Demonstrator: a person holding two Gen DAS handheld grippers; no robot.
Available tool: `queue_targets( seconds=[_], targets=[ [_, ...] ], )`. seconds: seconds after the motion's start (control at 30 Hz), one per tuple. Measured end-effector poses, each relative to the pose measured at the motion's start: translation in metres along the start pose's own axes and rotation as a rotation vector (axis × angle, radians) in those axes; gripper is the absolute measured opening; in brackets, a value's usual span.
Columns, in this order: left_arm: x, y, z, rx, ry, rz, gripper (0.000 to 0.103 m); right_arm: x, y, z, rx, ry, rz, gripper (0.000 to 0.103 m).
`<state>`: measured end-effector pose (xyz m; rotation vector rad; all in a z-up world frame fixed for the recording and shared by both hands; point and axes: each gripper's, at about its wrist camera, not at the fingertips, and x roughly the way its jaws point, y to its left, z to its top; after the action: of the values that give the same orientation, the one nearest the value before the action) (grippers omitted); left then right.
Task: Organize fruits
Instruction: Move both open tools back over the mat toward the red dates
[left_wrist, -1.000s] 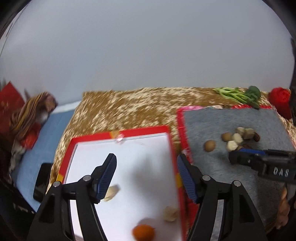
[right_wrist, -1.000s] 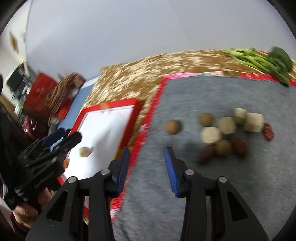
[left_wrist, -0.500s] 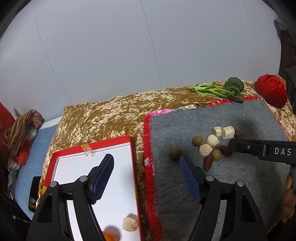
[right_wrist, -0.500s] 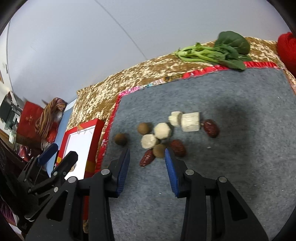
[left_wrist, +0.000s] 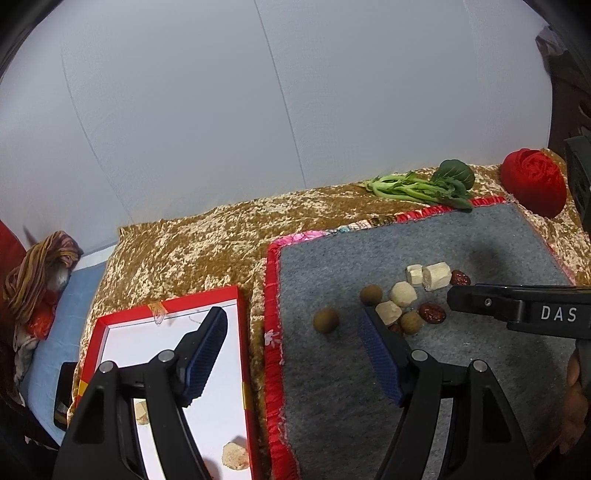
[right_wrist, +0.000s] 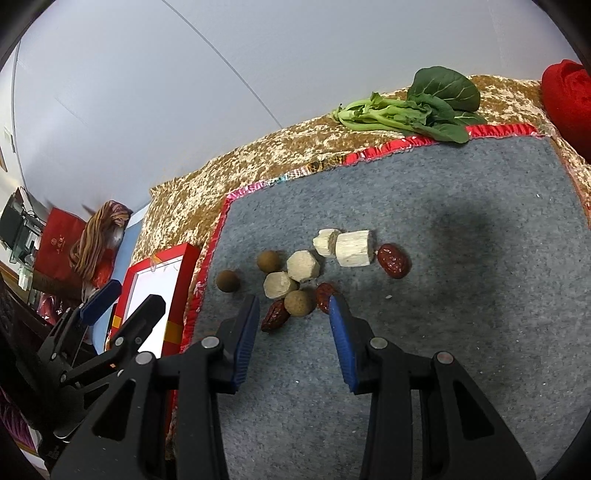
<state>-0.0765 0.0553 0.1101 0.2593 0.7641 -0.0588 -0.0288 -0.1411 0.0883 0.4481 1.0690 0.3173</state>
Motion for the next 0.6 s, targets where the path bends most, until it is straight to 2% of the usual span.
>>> queue_targets(
  seconds=[0.3, 0.33, 0.4, 0.5, 0.6],
  targets=[
    [-0.004, 0.001, 0.001, -0.002, -0.011, -0.001, 0.074, 0.0, 0.002, 0.001, -0.009, 0.0, 0.003, 0.041],
    [-0.003, 0.001, 0.0, -0.003, -0.005, -0.005, 0.078, 0.001, 0.003, 0.001, -0.01, 0.001, 0.002, 0.041],
    [0.002, 0.002, -0.002, 0.001, 0.025, -0.016, 0.081, 0.002, 0.003, 0.001, -0.01, 0.003, 0.001, 0.041],
    [0.02, 0.0, -0.011, 0.035, 0.12, -0.011, 0.081, 0.002, 0.0, 0.003, -0.009, 0.007, 0.001, 0.041],
    [0.034, 0.0, -0.021, 0.038, 0.206, -0.037, 0.081, 0.001, -0.011, 0.009, 0.019, 0.015, -0.01, 0.041]
  ],
)
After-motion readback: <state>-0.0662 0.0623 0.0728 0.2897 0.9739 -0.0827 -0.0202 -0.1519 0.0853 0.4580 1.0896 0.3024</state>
